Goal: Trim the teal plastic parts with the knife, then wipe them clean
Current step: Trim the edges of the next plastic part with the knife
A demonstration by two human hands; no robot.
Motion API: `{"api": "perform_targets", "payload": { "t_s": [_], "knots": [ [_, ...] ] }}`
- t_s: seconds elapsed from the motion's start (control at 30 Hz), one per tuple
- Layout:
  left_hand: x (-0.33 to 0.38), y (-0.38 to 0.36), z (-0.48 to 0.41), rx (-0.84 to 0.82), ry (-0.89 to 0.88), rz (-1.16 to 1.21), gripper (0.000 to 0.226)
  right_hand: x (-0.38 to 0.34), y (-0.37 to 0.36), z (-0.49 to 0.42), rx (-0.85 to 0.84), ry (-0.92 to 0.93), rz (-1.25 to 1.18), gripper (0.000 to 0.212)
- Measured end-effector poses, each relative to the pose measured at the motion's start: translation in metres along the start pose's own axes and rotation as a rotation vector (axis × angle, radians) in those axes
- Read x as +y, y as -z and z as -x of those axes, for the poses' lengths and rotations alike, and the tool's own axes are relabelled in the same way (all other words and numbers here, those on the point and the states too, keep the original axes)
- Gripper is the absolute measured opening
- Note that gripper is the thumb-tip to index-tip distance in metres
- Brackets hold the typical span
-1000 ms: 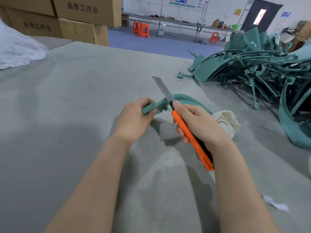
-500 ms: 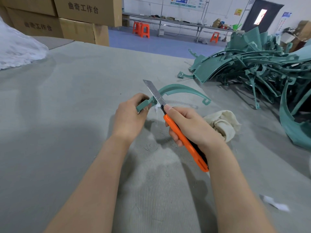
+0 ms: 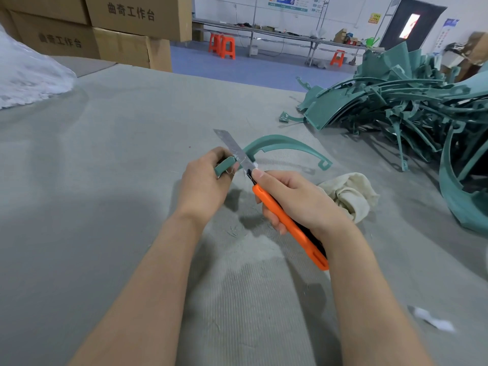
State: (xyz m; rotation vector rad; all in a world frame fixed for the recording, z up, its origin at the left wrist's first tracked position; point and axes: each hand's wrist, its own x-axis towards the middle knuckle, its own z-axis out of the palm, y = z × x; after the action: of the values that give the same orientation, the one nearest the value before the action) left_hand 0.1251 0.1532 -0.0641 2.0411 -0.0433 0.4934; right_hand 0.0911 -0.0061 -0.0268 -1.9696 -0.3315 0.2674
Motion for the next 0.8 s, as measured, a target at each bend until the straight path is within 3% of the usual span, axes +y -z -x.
{"api": "perform_targets", "payload": {
  "t_s": [0.1, 0.23, 0.3, 0.4, 0.6, 0.8],
  "knots": [
    [-0.002, -0.002, -0.001, -0.022, 0.024, 0.013, 0.006, -0.001, -0.003, 0.0, -0.029, 0.019, 0.001, 0.043],
    [-0.001, -0.004, -0.003, -0.15, -0.046, -0.032, 0.019, -0.001, -0.022, -0.004, -0.171, 0.048, 0.143, 0.04],
    [-0.005, -0.003, -0.004, -0.147, -0.005, -0.014, 0.023, -0.002, -0.024, -0.004, -0.202, 0.052, 0.083, 0.041],
    [-0.007, -0.006, 0.0, -0.109, 0.043, -0.005, 0.021, -0.003, -0.01, -0.002, -0.101, 0.062, -0.074, 0.04],
    [0.0, -0.003, 0.001, -0.025, -0.048, -0.058, 0.02, 0.002, 0.003, -0.002, 0.167, 0.026, -0.097, 0.045],
    [0.003, -0.003, 0.002, 0.053, -0.002, -0.076, 0.021, -0.001, -0.013, -0.009, 0.376, 0.225, -0.176, 0.044]
  ]
}}
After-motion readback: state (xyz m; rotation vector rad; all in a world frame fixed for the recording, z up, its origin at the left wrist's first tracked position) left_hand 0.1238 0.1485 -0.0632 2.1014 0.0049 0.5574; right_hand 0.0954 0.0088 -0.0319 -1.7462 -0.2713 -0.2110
